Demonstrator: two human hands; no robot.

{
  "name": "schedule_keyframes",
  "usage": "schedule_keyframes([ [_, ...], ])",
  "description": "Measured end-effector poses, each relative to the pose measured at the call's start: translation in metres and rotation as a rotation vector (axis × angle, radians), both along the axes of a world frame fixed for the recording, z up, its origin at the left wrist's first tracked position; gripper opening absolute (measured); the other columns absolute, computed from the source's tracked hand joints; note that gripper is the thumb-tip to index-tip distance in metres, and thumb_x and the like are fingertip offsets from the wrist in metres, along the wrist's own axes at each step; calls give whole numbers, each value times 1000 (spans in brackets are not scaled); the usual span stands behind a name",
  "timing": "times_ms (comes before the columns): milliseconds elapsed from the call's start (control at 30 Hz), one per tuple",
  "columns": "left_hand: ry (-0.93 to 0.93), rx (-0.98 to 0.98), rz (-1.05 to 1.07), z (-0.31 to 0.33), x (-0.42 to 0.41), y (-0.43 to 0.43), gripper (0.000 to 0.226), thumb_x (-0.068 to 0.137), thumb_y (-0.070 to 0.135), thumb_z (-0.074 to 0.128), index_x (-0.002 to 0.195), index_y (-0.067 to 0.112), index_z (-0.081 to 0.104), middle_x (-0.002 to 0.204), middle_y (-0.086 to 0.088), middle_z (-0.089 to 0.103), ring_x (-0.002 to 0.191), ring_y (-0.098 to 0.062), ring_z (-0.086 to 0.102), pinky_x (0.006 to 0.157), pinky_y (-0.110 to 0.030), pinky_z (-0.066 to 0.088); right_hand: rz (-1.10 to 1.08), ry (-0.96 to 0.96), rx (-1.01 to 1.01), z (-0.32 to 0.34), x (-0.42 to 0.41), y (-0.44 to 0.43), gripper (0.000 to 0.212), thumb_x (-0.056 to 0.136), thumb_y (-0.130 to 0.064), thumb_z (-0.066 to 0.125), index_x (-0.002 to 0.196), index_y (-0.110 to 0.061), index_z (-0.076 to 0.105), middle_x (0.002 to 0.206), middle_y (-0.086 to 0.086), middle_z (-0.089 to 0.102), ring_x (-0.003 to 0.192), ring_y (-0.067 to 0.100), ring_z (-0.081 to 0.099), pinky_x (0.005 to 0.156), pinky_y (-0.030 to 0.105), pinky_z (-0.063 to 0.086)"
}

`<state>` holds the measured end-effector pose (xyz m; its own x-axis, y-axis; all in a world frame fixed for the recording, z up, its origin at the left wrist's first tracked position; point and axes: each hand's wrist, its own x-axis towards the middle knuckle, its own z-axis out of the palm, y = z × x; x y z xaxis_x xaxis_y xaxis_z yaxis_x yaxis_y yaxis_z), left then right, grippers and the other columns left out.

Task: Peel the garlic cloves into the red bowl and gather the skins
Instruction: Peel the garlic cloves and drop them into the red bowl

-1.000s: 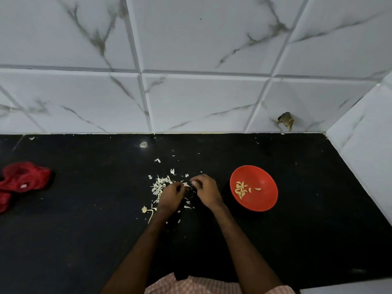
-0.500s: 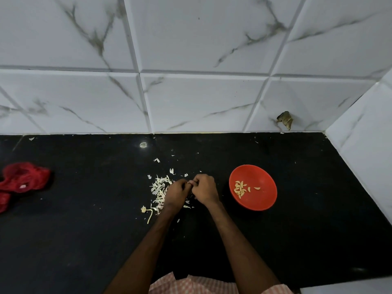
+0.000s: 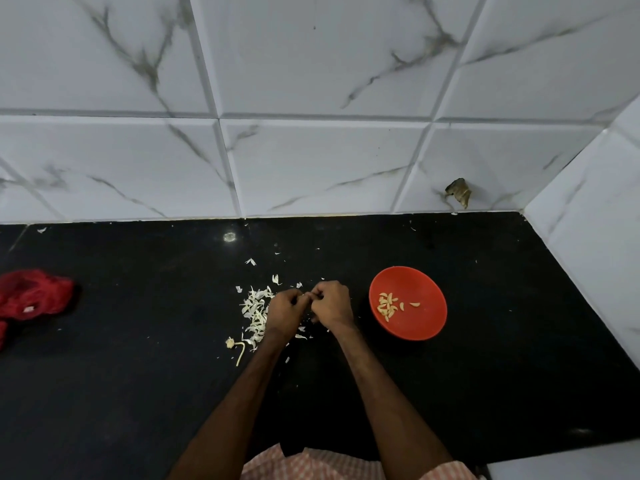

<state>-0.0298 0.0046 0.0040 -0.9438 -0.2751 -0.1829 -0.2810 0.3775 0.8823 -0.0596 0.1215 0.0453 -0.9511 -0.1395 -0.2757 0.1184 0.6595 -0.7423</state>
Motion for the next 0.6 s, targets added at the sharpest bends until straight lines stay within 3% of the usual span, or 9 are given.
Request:
schedule_keyframes([
  [133,-1,-6,-47,-1,0,-4,31,91,20,66,67,1,59,55,-1,49,51,-9,39,50,-30,33,-27,-49,-68,-4,-2,2,18,93,-7,67,76,-13,67,73,3,66,56,11,68,51,27,59],
  [300,-11,37,-94,5,0,-4,29,95,14,54,67,13,62,59,1,56,54,-12,46,54,-31,37,-41,-89,-155,-3,-6,7,12,94,-12,68,84,-6,71,74,6,68,63,13,70,55,30,61],
  [400,17,96,-101,12,-2,-4,29,88,23,46,64,17,60,61,-4,59,56,-15,48,56,-33,39,-33,-122,-210,-3,-9,10,12,94,-13,69,84,-7,71,74,8,70,66,13,71,60,36,63],
  [500,57,92,-129,13,-3,-5,30,82,29,45,68,9,63,65,-8,64,57,-13,51,58,-35,43,-38,-156,-261,-2,-11,13,11,95,-13,68,88,-5,72,75,7,70,67,13,71,61,36,63],
  [600,70,109,-159,15,-4,-5,26,81,29,46,67,18,65,62,6,64,57,-6,53,60,-31,44,-50,-162,-311,-1,-10,17,11,95,-12,67,93,-4,73,75,5,70,61,7,67,59,32,61],
])
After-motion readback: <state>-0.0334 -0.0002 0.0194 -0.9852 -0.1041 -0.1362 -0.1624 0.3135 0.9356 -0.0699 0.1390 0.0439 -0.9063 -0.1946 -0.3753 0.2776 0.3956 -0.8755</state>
